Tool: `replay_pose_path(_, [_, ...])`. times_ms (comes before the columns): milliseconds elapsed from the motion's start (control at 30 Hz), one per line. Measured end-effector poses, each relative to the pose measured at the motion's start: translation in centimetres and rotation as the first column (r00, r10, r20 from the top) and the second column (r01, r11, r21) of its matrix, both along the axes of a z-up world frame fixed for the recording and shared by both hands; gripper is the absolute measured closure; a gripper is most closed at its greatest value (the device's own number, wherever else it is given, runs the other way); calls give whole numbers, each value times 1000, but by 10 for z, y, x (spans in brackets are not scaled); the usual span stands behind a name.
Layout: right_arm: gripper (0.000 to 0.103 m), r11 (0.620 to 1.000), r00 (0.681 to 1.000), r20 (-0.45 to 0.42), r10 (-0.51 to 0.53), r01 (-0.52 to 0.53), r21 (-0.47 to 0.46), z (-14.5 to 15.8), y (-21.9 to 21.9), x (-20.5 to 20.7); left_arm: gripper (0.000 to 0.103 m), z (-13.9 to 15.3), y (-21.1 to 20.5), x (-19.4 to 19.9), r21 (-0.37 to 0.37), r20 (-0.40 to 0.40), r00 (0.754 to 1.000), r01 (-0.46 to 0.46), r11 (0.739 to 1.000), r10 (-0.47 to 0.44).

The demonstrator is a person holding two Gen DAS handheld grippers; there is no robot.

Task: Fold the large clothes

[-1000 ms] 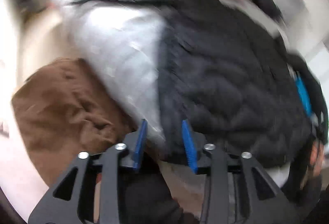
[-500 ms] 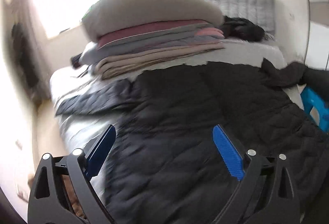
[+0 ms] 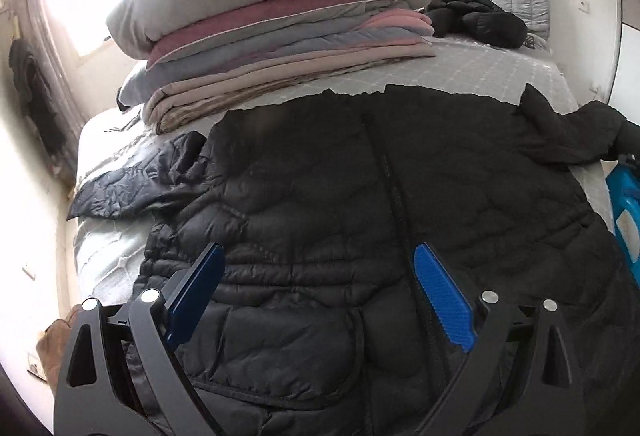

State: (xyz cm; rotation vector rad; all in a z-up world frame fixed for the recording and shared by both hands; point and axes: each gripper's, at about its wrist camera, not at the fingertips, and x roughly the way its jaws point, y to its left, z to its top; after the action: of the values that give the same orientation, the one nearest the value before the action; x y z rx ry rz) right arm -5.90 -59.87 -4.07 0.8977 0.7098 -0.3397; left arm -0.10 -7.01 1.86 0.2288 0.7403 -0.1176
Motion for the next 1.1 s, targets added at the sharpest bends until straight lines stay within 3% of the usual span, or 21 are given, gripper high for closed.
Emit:
replay_pose_path(300, [33, 995, 995, -3, -101, 101, 26, -14, -21, 42, 10, 0, 2, 4, 18, -2, 1000, 16, 1000, -16])
replay_pose_path(567, [33, 983, 985, -4, -171, 171, 70, -31, -33, 48, 10, 2, 3, 5, 18, 12, 1000, 15, 1000, -15])
replay_pose_path(1100, [33, 969, 974, 36, -225, 219, 114, -36, -64, 54, 9, -7, -2, 11, 32, -12, 1000, 13, 999, -12])
